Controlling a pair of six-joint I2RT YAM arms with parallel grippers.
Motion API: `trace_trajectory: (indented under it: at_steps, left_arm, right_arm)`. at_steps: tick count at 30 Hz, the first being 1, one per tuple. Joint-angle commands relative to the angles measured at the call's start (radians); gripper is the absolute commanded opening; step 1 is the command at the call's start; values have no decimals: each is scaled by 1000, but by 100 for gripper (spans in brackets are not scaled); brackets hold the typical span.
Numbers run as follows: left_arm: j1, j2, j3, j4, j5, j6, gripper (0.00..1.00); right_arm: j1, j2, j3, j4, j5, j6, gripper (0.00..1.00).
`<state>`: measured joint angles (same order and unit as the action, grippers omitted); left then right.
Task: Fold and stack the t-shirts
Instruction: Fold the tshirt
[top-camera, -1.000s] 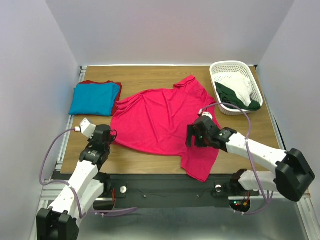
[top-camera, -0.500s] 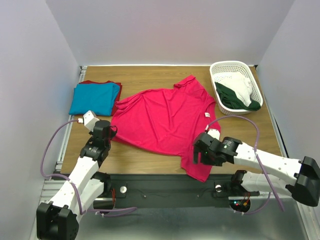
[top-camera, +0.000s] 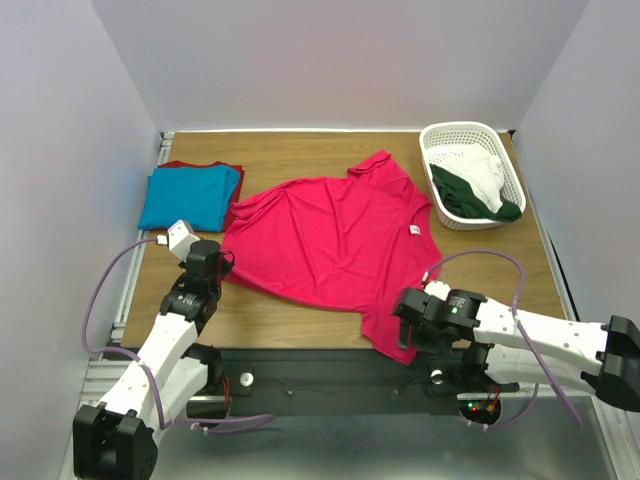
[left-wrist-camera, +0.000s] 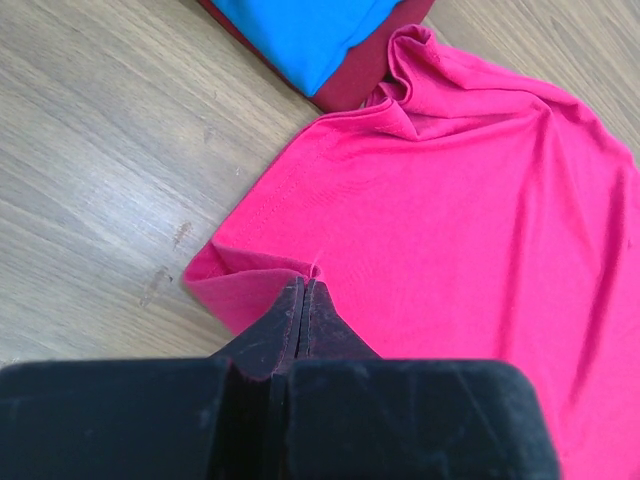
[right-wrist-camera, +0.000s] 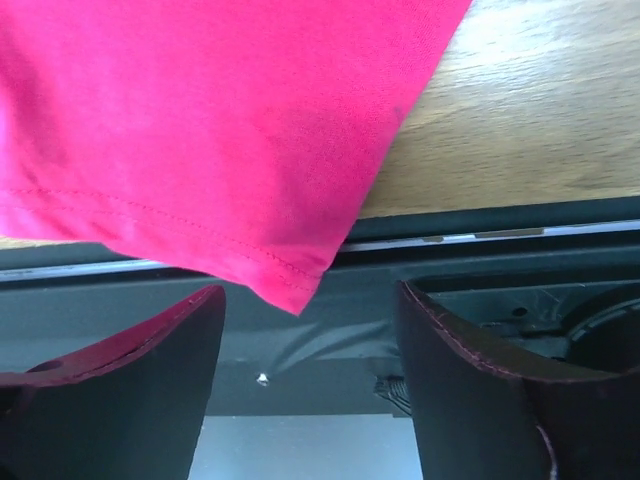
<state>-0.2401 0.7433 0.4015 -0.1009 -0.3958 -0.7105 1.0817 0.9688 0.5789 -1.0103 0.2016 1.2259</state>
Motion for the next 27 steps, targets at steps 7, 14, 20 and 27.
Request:
trace_trajectory:
  at_steps: [7,14,20,27]
  left_arm:
    - [4,-2,19,27,-14,20,0]
    - [4,2,20,23,-17,17,0]
    - [4,4,23,21,-21,19,0]
    - [4,-2,25,17,-26,17,0]
  right_arm:
    - [21,41,-63,72,15,81,68]
    - [23,39,-123,173,-2,104,59]
    - [24,56,-128,188,10,104,47]
    - [24,54,-133,233,13,110,34]
